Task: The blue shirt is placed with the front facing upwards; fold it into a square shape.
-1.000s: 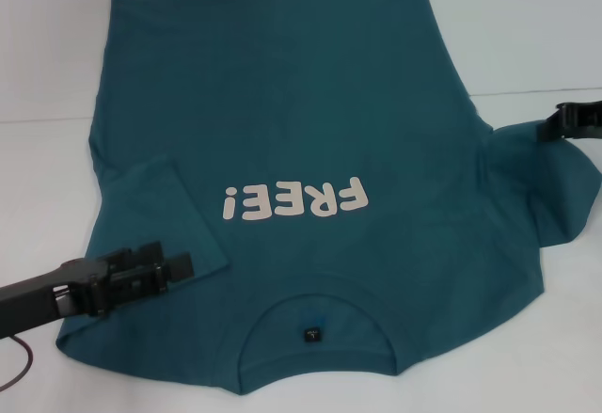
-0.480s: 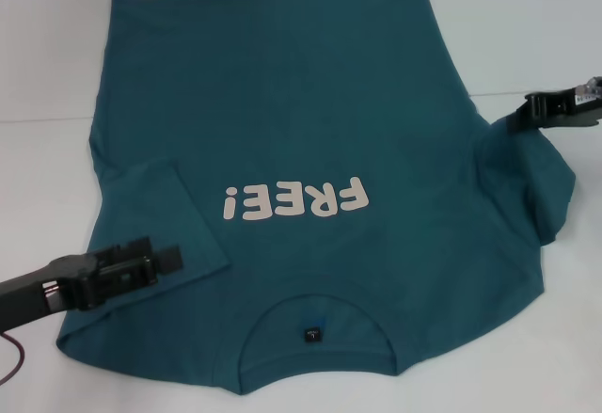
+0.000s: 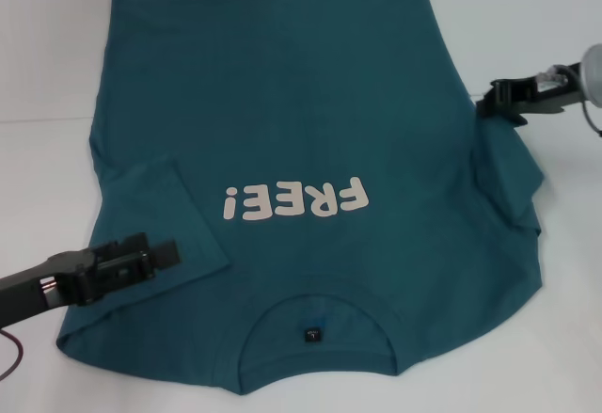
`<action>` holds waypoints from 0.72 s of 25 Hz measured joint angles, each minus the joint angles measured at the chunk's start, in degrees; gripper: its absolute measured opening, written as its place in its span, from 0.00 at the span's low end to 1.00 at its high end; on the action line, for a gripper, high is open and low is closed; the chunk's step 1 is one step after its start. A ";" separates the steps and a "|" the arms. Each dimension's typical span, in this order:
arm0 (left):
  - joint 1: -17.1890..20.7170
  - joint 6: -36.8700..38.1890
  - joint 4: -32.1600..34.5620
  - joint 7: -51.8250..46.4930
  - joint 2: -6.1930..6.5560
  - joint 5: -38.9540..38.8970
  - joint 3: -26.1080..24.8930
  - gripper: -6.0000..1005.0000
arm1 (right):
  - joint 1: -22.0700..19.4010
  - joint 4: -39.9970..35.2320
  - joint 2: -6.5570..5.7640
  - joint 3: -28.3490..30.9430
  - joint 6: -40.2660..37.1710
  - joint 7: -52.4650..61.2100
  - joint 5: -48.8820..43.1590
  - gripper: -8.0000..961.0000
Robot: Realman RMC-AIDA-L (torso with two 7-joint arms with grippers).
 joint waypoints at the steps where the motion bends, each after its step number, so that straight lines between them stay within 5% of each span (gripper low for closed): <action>1: 0.04 -0.01 0.00 -0.03 0.00 0.00 -0.15 0.91 | 0.40 0.33 0.16 -0.25 0.53 0.13 0.00 0.07; 18: -0.26 -0.71 -0.96 -0.11 -0.02 -0.10 -0.32 0.91 | 2.54 6.06 3.65 -1.48 13.60 3.30 0.08 0.08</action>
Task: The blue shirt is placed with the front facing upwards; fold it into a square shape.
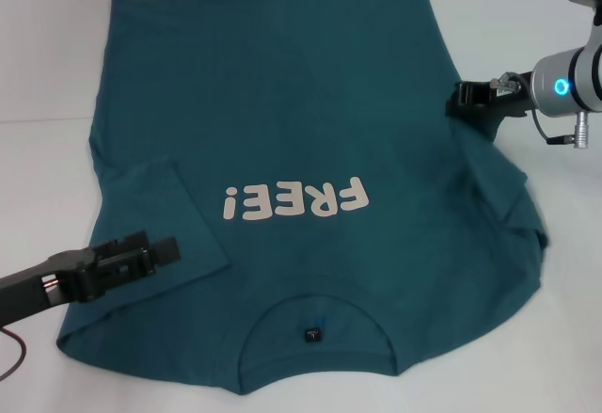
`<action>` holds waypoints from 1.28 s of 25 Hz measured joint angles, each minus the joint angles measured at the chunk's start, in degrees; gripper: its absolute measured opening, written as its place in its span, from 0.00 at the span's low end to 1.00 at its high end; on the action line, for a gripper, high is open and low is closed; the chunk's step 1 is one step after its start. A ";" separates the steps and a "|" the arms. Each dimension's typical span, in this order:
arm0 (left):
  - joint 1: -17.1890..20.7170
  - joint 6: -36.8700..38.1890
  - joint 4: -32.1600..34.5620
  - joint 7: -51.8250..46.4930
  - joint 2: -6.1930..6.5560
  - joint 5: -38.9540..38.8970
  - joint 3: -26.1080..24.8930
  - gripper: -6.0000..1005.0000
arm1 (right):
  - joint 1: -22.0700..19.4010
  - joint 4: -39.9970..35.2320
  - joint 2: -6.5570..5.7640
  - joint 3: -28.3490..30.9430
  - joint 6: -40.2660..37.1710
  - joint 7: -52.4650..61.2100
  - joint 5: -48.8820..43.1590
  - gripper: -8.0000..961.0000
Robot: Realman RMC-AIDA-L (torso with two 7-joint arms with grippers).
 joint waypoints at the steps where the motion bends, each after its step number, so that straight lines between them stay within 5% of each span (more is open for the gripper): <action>1: -0.01 0.00 -0.01 0.00 0.00 0.00 0.00 0.91 | 0.02 0.01 0.10 0.09 0.50 0.00 0.08 0.08; 11: -0.04 -0.04 -0.35 0.00 0.07 -0.57 0.00 0.91 | 0.47 0.24 2.06 -0.43 4.45 -0.26 -1.05 0.08; 19: -0.21 -0.09 -0.46 0.00 0.19 -0.70 0.00 0.91 | -1.07 -4.31 -0.06 -0.24 -5.63 -1.78 -0.43 0.11; 28: -0.22 -0.08 -0.44 -1.49 0.18 -0.99 -0.01 0.91 | -6.71 -11.76 -2.73 0.23 -19.49 -0.95 1.49 0.50; 32: -0.22 -0.08 -0.44 -2.02 0.18 -1.48 0.00 0.91 | -7.41 -10.29 -3.39 0.07 -19.66 -0.23 -0.11 0.61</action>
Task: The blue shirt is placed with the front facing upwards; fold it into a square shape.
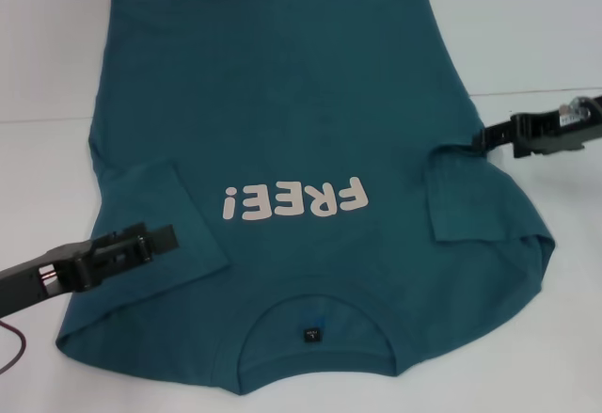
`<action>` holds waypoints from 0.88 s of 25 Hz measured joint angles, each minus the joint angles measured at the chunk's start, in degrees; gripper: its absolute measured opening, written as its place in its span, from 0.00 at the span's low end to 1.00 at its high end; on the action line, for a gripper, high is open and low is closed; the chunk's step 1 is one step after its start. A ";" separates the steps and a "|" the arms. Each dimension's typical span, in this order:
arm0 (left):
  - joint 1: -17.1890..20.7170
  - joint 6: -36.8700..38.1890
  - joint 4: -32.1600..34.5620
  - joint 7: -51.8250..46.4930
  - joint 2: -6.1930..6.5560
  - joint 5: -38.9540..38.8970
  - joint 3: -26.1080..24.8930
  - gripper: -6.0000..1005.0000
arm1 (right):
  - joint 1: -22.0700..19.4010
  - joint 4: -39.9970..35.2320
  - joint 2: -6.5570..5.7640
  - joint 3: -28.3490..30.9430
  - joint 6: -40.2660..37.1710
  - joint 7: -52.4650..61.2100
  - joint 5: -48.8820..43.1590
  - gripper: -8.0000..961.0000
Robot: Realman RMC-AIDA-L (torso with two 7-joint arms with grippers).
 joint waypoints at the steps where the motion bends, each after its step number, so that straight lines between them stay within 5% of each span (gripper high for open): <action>1: -0.02 -0.08 0.00 -0.14 0.00 -0.08 0.00 0.91 | -0.03 0.54 0.12 0.02 0.69 0.00 -0.41 0.63; 11: 0.24 -0.69 0.00 -0.62 -0.09 -0.21 0.00 0.91 | 1.19 7.17 3.78 -0.40 15.27 -0.37 -0.87 0.84; 22: 0.40 -1.54 -0.67 -0.44 0.02 -0.20 0.01 0.91 | 4.21 12.08 6.19 -1.52 30.49 -0.65 -0.87 0.84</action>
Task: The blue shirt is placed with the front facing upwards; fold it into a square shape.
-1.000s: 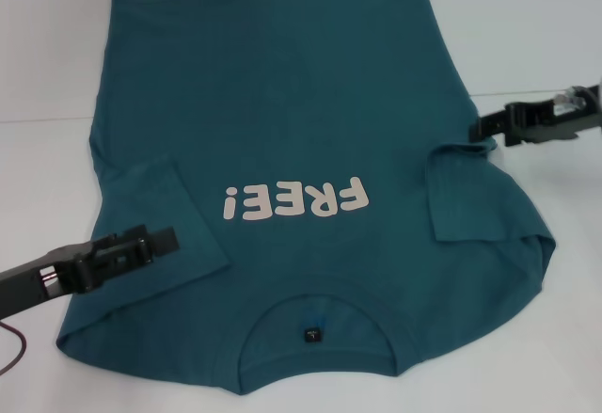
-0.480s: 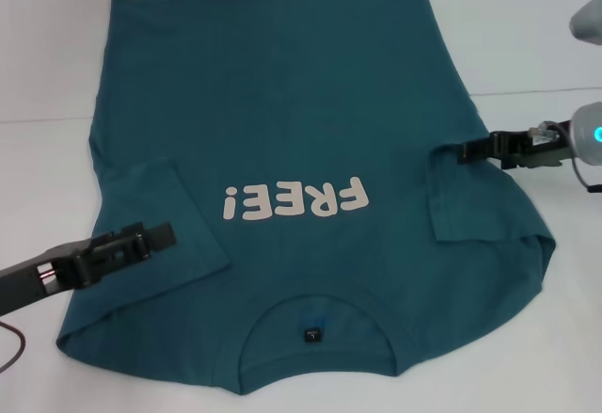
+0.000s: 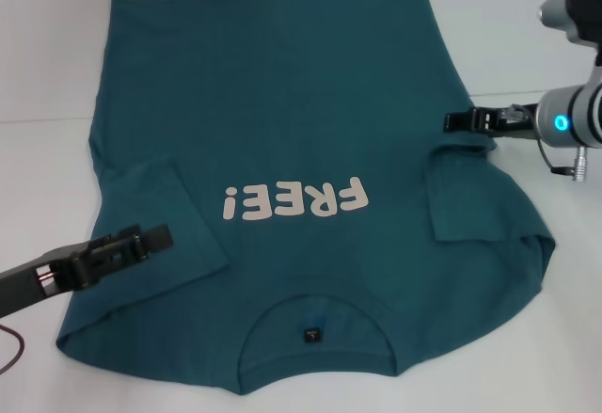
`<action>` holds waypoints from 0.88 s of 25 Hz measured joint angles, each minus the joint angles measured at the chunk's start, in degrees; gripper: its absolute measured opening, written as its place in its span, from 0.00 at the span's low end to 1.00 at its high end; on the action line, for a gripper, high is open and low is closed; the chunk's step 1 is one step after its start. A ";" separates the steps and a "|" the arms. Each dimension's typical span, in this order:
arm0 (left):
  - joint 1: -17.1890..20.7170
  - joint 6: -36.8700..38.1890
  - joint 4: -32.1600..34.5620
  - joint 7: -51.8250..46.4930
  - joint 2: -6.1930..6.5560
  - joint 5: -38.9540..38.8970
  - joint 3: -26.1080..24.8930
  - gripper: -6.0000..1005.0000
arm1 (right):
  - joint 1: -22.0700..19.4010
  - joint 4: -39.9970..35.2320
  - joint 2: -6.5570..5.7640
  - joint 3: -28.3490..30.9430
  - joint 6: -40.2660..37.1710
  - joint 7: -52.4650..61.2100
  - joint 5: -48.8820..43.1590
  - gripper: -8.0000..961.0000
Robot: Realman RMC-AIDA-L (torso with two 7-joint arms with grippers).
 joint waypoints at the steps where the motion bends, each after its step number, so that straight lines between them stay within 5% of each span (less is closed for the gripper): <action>1: 0.00 -0.16 -0.08 0.00 0.03 0.01 -0.01 0.91 | 0.23 0.15 0.11 -0.17 0.41 0.00 0.00 0.84; 11: -0.70 -0.63 -0.12 -0.12 0.15 0.02 0.00 0.91 | -0.53 -3.84 -2.39 0.33 -15.25 2.68 0.78 0.84; 22: -1.09 -1.26 -0.39 -0.22 -0.02 0.02 0.25 0.91 | -1.59 -4.72 -2.43 0.13 -18.56 3.02 1.23 0.84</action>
